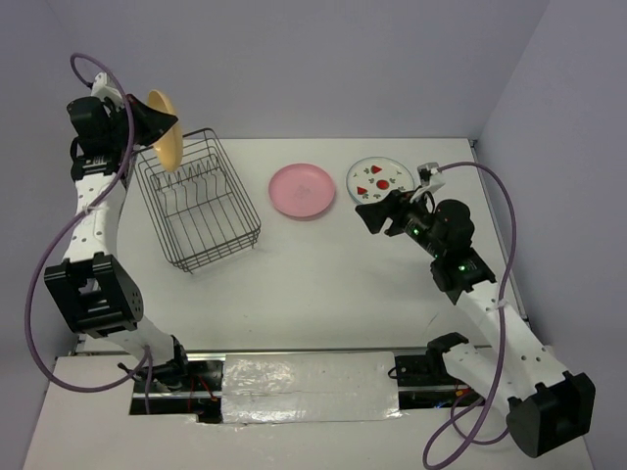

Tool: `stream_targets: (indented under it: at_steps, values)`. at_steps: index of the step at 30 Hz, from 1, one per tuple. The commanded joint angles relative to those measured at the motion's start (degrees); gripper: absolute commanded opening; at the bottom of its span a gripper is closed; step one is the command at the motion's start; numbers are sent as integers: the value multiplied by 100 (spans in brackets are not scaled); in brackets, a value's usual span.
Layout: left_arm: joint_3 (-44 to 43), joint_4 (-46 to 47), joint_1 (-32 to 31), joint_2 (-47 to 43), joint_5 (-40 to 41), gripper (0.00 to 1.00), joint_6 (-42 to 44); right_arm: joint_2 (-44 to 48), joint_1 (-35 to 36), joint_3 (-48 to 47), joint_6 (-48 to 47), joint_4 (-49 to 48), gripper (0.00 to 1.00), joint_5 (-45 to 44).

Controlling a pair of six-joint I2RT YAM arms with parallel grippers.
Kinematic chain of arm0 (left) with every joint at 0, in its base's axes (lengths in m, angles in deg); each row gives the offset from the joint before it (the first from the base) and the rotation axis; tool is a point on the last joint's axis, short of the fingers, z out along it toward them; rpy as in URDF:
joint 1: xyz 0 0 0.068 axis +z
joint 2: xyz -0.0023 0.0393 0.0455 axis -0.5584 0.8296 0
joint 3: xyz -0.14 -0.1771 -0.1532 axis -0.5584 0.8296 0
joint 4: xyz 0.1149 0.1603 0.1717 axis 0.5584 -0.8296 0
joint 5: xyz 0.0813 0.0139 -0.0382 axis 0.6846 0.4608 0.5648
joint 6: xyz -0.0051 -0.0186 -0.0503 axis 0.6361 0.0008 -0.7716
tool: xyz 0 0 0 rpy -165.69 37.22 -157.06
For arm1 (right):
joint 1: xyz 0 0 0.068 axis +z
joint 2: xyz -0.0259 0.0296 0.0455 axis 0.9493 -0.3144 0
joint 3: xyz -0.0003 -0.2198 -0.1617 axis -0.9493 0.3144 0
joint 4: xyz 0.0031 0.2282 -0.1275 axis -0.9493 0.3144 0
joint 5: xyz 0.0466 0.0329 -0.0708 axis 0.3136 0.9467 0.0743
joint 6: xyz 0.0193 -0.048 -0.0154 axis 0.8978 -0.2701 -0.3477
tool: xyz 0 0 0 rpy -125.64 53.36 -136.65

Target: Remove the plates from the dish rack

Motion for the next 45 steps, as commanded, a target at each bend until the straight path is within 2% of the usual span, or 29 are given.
stream_targets:
  at_steps: [1,3,9,12,15,21,29,45]
  values:
    - [-350,-226,-176,-385,130,0,143,238,-11,-12,-6,16,75,-10]
    - [-578,-779,-405,-359,429,0,415,317,-11,32,21,16,75,-71]
    - [-1905,-2230,-1977,299,2098,0,1418,642,-29,138,144,165,75,-545]
    - [-2432,-2547,-2829,703,2784,0,1725,861,-72,217,179,236,75,-834]
    - [-2548,-2627,-3365,1081,3216,0,1902,976,-81,261,196,297,75,-1020]
    - [-2592,-2636,-4095,1697,3637,0,2296,1258,-125,401,240,306,75,-1389]
    - [-2478,-2285,-4765,2233,3779,0,2702,1425,-143,489,249,280,76,-1592]
    - [-2276,-1889,-5073,3051,3928,0,2992,1548,-152,533,232,280,76,-1653]
